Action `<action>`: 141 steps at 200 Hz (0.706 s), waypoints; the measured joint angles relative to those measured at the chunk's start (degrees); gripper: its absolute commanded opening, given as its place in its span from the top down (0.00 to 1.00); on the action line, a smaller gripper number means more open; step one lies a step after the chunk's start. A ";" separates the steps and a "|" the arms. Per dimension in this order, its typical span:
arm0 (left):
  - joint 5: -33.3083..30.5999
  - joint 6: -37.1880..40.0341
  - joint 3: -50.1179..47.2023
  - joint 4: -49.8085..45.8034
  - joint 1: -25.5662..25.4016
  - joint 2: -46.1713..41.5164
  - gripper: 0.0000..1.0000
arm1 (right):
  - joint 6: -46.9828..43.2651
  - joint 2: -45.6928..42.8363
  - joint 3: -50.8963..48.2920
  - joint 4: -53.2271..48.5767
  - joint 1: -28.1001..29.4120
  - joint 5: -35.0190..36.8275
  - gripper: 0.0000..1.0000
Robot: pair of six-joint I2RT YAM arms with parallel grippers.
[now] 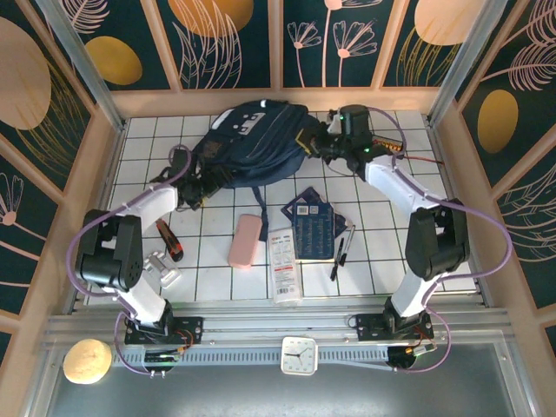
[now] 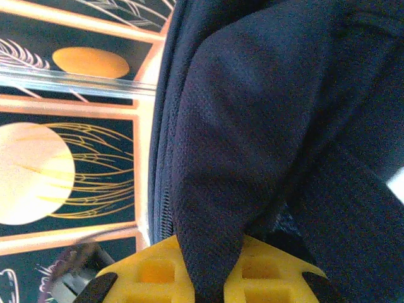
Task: Pack books, pencil case, and school supplies into a backpack
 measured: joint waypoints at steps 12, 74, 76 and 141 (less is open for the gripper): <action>-0.07 2.21 3.08 -1.11 2.05 0.70 0.01 | 0.37 -0.68 -0.96 -0.50 3.91 2.34 0.98; -3.02 11.82 6.47 -9.14 3.91 -5.25 0.01 | -5.20 -1.20 -1.11 -15.91 17.51 2.34 0.27; -2.99 11.96 6.43 -9.20 3.85 -5.57 0.01 | -5.40 -1.36 -1.11 -16.50 17.46 2.32 0.27; -6.27 21.27 9.57 -13.11 -1.75 -14.19 0.05 | -11.63 -12.76 -3.10 -24.55 0.59 1.64 0.26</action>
